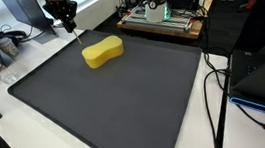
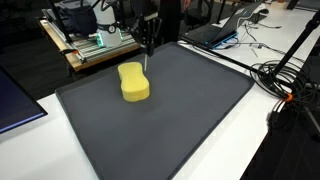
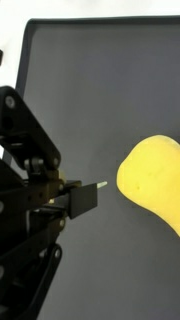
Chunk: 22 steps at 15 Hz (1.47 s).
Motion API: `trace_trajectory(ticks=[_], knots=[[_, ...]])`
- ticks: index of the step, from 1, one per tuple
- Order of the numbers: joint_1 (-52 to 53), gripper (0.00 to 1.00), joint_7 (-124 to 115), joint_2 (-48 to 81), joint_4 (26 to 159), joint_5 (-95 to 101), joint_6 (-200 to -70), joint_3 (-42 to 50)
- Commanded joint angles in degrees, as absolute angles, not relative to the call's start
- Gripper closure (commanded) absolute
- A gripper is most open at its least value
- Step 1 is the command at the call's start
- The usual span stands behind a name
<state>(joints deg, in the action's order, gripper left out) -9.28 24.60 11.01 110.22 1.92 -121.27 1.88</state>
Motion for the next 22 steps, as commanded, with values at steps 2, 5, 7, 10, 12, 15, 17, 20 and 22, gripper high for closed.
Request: trace_trajectory(ticks=[2,5,7,10,12,15,17,20,22], knots=[[-11.39,0.97,30.03,10.65,112.64,-1.42,-121.42,3.88],[-12.3,0.97,32.39,10.24,115.07,-0.99,-122.6,4.79],[-12.71,0.97,33.57,10.17,116.73,-0.36,-124.03,5.28],[-12.6,0.97,34.95,10.26,119.77,1.32,-128.65,5.71],[-12.53,0.97,36.06,10.12,121.89,1.74,-132.33,5.75],[-12.82,0.97,38.44,10.12,124.23,0.96,-135.7,5.54],[-12.44,0.87,36.7,11.21,122.6,0.9,-134.28,5.66],[-12.44,0.87,37.13,11.2,123.03,0.91,-134.72,5.65],[-12.33,0.97,36.8,10.92,123.36,1.4,-135.96,5.76]])
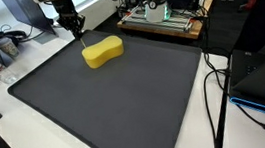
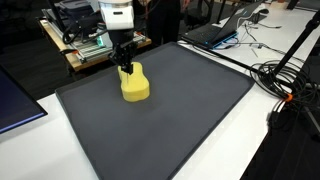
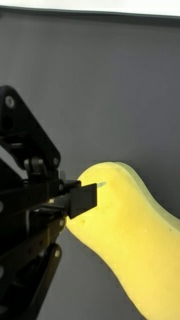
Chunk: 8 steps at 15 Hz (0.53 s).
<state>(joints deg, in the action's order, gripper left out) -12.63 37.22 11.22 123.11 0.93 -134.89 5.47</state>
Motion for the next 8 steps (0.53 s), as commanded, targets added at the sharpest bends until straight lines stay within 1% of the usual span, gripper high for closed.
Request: trace_trajectory(ticks=[1,8], knots=[[-12.35,0.97,37.18,10.54,123.72,1.38,-136.69,5.71],[-12.57,0.97,38.63,9.98,124.91,0.97,-141.44,5.46]])
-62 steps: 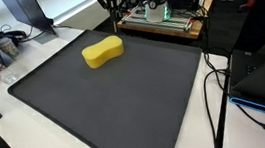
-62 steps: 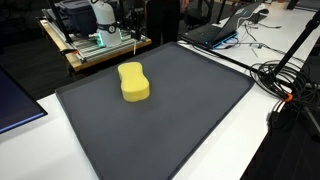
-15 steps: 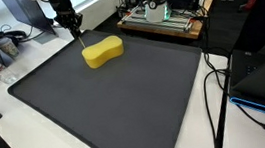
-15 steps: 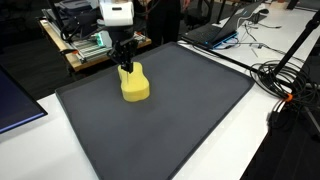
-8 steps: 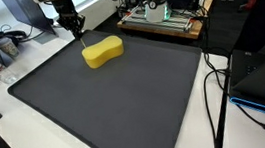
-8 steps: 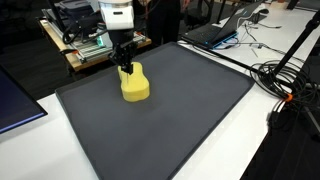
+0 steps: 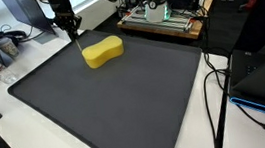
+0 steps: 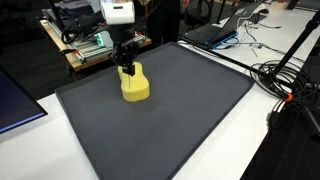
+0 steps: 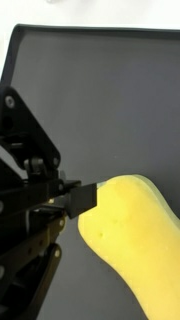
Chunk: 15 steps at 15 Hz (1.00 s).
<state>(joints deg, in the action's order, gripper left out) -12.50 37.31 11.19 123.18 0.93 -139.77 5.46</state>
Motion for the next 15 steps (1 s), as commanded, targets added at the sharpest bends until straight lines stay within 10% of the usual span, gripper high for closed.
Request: trace_trajectory(ticks=[1,15], knots=[[-12.63,0.97,38.9,10.02,124.94,0.74,-141.39,5.4],[-13.02,0.97,44.43,12.02,124.22,-1.25,-139.49,4.83]])
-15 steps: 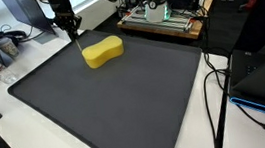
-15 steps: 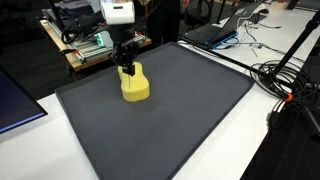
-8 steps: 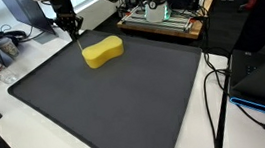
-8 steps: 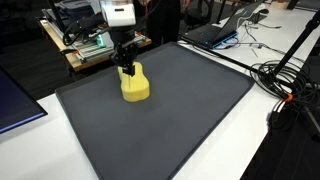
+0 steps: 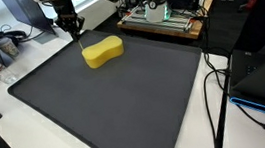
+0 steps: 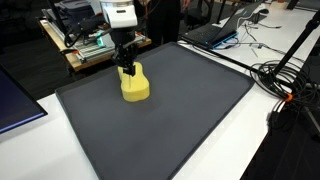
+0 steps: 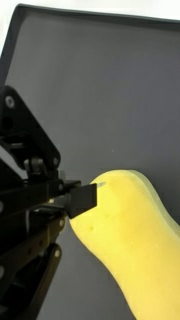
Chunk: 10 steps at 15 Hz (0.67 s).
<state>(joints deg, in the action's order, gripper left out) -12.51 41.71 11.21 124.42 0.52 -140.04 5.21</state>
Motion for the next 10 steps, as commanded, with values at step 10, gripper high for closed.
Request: trace_trajectory(ticks=[10], knots=[[-16.29,0.97,56.22,26.6,118.7,-6.01,-137.8,1.54]])
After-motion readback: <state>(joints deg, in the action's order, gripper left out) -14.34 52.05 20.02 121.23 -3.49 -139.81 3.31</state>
